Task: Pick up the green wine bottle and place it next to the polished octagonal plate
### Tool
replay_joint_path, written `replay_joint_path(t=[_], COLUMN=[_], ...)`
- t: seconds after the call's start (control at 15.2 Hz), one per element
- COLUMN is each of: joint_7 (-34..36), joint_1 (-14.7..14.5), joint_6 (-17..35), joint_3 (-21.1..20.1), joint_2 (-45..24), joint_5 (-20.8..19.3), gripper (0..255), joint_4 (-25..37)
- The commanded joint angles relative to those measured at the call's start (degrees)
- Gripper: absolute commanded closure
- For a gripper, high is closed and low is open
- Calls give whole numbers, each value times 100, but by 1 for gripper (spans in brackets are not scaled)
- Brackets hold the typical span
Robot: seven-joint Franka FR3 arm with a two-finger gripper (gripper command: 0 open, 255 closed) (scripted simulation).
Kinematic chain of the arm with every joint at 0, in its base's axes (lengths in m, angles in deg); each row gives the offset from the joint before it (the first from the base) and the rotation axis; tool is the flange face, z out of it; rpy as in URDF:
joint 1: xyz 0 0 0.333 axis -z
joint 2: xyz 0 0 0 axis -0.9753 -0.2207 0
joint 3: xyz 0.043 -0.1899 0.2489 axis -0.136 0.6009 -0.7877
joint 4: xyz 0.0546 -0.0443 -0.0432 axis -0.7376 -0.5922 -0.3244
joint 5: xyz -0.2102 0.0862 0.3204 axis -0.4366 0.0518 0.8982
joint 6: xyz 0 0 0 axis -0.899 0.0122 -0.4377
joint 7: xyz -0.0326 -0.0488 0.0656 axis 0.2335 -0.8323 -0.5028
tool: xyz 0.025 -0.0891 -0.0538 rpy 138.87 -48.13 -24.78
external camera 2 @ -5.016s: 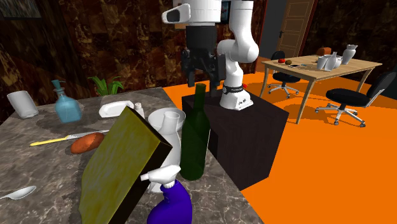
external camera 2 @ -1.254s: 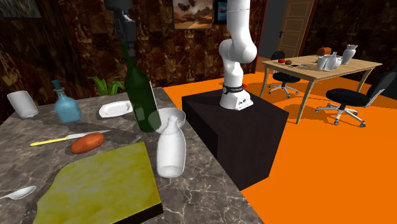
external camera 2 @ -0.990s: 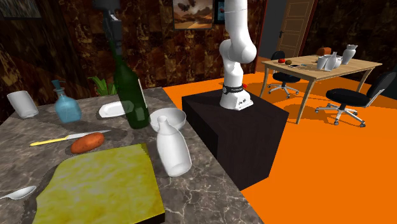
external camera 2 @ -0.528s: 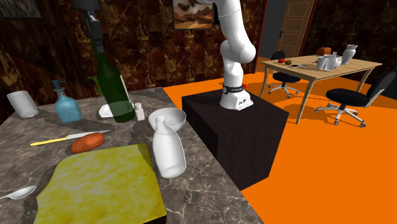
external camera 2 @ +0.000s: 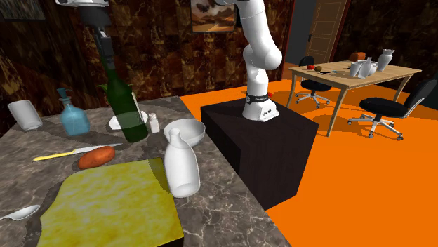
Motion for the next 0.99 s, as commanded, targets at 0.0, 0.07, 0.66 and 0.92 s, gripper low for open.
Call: replay_joint_path(t=[0.0, 0.07, 0.66, 0.92], joint_7=[-7, -8, -14, -14], joint_1=[10, 13, 23, 23], joint_6=[176, 254, 655, 655], joint_3=[2, 3, 8, 8], joint_2=[33, 35, 25, 25], joint_5=[5, 6, 3, 3], gripper=[255, 255, 255, 255], joint_4=[-203, -284, -675, -675])
